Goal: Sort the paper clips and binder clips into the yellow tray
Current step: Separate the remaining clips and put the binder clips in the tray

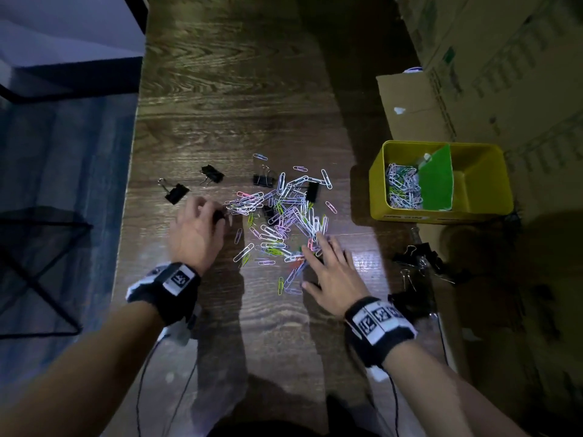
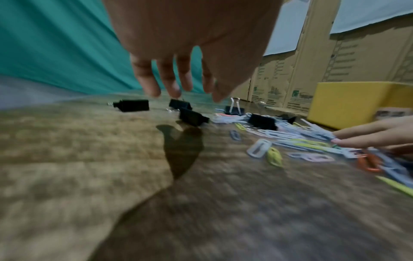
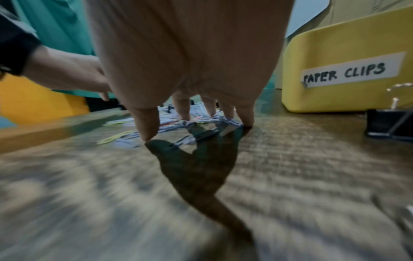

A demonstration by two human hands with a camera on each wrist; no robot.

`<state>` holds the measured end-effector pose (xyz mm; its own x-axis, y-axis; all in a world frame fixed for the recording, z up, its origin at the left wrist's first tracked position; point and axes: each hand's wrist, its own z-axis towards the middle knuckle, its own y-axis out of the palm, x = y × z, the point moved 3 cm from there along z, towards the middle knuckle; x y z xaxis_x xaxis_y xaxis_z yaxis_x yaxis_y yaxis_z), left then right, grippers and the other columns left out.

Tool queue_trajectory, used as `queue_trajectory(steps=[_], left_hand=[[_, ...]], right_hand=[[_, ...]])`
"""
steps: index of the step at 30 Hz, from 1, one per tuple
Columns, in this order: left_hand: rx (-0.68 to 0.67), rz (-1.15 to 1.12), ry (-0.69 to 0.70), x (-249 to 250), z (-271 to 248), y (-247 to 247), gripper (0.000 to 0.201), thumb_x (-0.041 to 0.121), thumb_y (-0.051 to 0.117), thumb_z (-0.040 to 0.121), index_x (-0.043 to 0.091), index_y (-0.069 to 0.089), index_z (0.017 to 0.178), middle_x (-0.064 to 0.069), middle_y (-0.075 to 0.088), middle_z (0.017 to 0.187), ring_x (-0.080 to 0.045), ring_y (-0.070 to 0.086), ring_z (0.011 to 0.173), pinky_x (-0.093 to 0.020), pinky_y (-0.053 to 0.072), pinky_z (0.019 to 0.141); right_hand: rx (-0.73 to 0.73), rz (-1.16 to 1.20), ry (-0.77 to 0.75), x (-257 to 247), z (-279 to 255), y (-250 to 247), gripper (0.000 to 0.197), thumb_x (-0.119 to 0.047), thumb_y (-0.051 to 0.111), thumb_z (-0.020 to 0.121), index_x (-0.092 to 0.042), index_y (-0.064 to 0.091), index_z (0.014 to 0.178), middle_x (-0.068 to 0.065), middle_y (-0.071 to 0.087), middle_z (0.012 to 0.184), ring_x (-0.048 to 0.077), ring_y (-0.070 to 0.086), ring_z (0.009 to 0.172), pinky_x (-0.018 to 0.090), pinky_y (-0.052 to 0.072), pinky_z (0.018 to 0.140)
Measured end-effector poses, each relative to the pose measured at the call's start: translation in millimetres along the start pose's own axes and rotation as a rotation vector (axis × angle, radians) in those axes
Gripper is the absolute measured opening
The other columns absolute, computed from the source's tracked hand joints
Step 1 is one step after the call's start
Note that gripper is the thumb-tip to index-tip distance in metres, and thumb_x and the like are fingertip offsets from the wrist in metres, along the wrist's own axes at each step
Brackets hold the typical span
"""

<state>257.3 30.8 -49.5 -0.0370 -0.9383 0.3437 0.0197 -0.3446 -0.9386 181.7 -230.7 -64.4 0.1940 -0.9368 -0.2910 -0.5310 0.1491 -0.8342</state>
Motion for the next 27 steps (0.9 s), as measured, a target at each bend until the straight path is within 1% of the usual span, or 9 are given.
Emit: queue_trajectory(steps=[3, 5, 8, 15, 18, 20, 22, 24, 27], left_hand=[[0.009, 0.008, 0.011, 22, -33, 13, 0.028, 0.026, 0.042, 0.087, 0.015, 0.057, 0.108, -0.013, 0.053, 0.113, -0.033, 0.053, 0.097, -0.043, 0.044, 0.077], [-0.089, 0.002, 0.05, 39, -48, 30, 0.04, 0.032, 0.038, 0.09, 0.017, 0.048, 0.126, -0.014, 0.047, 0.131, -0.033, 0.049, 0.116, -0.048, 0.041, 0.093], [-0.293, -0.01, 0.045, 57, -61, 56, 0.059, 0.044, 0.022, 0.094, 0.019, 0.02, 0.147, -0.009, 0.017, 0.155, -0.029, 0.016, 0.143, -0.054, 0.018, 0.112], [-0.432, -0.019, 0.142, 103, -109, 75, 0.063, 0.039, 0.002, 0.091, 0.016, 0.013, 0.148, -0.002, 0.004, 0.157, -0.02, -0.005, 0.144, -0.047, 0.005, 0.114], [-0.422, -0.158, 0.2, 113, -118, 66, 0.059, 0.033, 0.013, 0.091, 0.013, 0.026, 0.144, -0.009, 0.022, 0.154, -0.026, 0.013, 0.144, -0.045, 0.017, 0.116], [-0.315, -0.209, 0.255, 111, -110, 56, 0.049, 0.023, 0.032, 0.088, 0.013, 0.039, 0.136, -0.012, 0.04, 0.139, -0.031, 0.039, 0.128, -0.044, 0.035, 0.107], [-0.252, -0.214, 0.222, 105, -93, 47, 0.048, 0.021, 0.047, 0.086, 0.018, 0.039, 0.133, -0.01, 0.045, 0.126, -0.029, 0.048, 0.112, -0.045, 0.046, 0.093], [-0.316, -0.173, 0.162, 105, -77, 42, 0.06, 0.034, 0.056, 0.085, 0.025, 0.03, 0.138, -0.009, 0.041, 0.126, -0.027, 0.048, 0.11, -0.044, 0.05, 0.087], [-0.467, 0.041, 0.267, 118, -65, 46, 0.077, 0.056, 0.058, 0.079, 0.032, 0.023, 0.143, -0.009, 0.035, 0.134, -0.028, 0.044, 0.116, -0.04, 0.043, 0.095]], right_hand=[[0.039, 0.062, 0.002, -5, -13, 5, 0.068, -0.044, 0.049, 0.092, -0.028, 0.015, 0.149, 0.005, -0.007, 0.159, 0.028, -0.01, 0.146, 0.052, 0.009, 0.117], [0.089, 0.108, 0.023, -3, -11, 1, 0.073, -0.044, 0.05, 0.092, -0.029, 0.008, 0.15, 0.005, -0.013, 0.158, 0.027, -0.014, 0.145, 0.052, 0.004, 0.118], [0.044, 0.091, 0.057, 2, 1, -6, 0.08, -0.05, 0.045, 0.093, -0.028, -0.006, 0.15, 0.009, -0.025, 0.155, 0.029, -0.023, 0.143, 0.052, -0.004, 0.114], [-0.058, 0.11, -0.03, -9, -18, 17, 0.078, -0.042, 0.049, 0.093, -0.021, 0.002, 0.151, 0.003, -0.018, 0.158, 0.029, -0.019, 0.144, 0.052, -0.002, 0.117], [0.082, 0.253, -0.053, -5, -32, 18, 0.07, -0.03, 0.059, 0.088, -0.017, 0.023, 0.147, 0.002, 0.002, 0.159, 0.025, -0.006, 0.146, 0.044, 0.005, 0.12], [0.202, 0.312, -0.002, 4, -33, 13, 0.073, -0.033, 0.066, 0.082, -0.018, 0.029, 0.143, 0.005, 0.013, 0.155, 0.026, 0.004, 0.145, 0.043, 0.016, 0.118], [0.224, 0.272, 0.083, 11, -30, 6, 0.087, -0.046, 0.07, 0.075, -0.02, 0.024, 0.144, 0.007, 0.018, 0.151, 0.026, 0.012, 0.14, 0.045, 0.023, 0.115], [0.164, 0.195, 0.154, 13, -25, 1, 0.101, -0.057, 0.07, 0.07, -0.022, 0.016, 0.147, 0.008, 0.023, 0.145, 0.027, 0.02, 0.134, 0.044, 0.026, 0.109], [0.109, 0.131, 0.174, 6, -23, 4, 0.102, -0.057, 0.072, 0.067, -0.02, 0.019, 0.146, 0.009, 0.03, 0.134, 0.027, 0.029, 0.123, 0.042, 0.035, 0.101]])
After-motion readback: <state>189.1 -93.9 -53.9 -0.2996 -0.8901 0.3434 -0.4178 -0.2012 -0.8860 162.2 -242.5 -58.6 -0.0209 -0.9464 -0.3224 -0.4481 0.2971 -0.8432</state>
